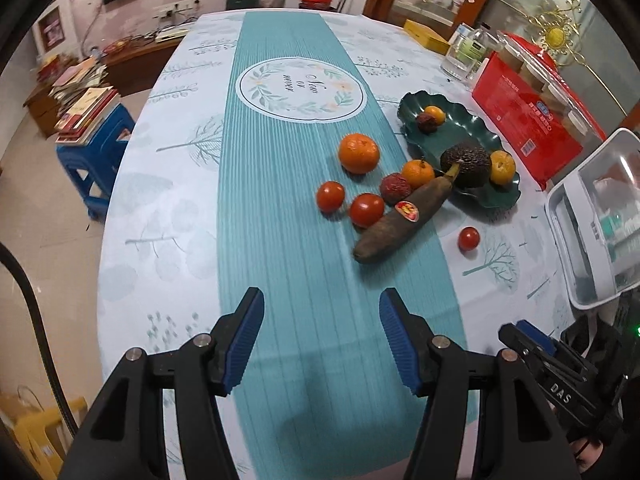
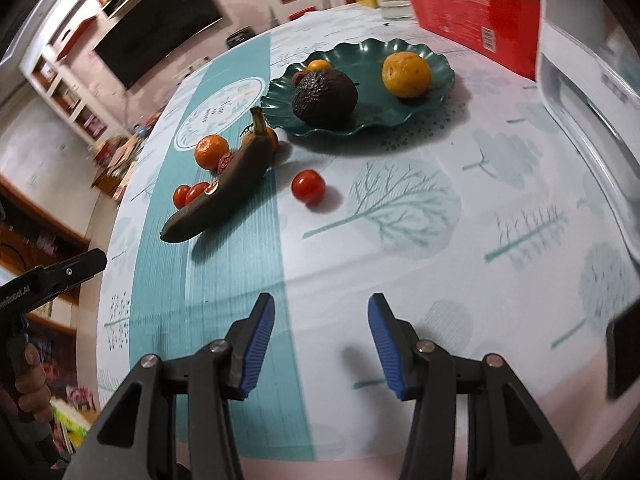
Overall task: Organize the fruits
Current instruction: 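Open and withdraw both tools, then move toward the cherry tomatoes, then grasp a cherry tomato with the right tool while the left tool grasps another cherry tomato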
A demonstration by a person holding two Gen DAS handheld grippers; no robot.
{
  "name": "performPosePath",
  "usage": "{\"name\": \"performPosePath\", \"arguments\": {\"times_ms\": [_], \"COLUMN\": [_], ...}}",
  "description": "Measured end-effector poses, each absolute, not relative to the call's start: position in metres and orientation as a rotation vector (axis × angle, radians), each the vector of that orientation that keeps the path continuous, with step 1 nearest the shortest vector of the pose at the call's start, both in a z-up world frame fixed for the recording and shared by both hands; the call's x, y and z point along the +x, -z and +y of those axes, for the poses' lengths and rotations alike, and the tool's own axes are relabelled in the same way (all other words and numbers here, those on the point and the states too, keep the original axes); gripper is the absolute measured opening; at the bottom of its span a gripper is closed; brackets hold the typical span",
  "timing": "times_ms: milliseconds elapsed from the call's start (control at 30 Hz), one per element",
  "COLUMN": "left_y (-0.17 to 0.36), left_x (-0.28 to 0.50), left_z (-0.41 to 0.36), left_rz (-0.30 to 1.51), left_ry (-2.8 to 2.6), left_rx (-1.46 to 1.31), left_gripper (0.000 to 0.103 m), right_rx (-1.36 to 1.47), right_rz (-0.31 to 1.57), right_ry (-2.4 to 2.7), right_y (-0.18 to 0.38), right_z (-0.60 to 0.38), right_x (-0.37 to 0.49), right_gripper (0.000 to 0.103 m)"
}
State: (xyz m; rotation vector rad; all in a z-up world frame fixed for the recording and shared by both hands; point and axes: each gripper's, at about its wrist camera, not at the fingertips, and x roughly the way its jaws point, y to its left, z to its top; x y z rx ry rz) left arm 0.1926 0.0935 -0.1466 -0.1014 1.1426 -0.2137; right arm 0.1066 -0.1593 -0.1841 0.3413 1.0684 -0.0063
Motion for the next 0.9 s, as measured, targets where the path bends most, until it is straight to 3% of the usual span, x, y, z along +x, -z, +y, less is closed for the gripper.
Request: {"name": "performPosePath", "arguments": {"times_ms": [467, 900], "left_y": [0.158, 0.185], "left_x": [0.249, 0.302], "left_z": [0.112, 0.08], "left_rz": [1.158, 1.169], "left_ry": [0.285, 0.289], "left_rx": [-0.076, -0.068], "left_gripper": [0.063, 0.063], "right_rx": [0.329, 0.169], "right_rz": [1.068, 1.029], "right_ry": [0.097, 0.015], "right_y": [0.188, 0.199], "right_z": [-0.133, -0.126], "right_x": [0.097, 0.146], "right_gripper": [0.049, 0.049]}}
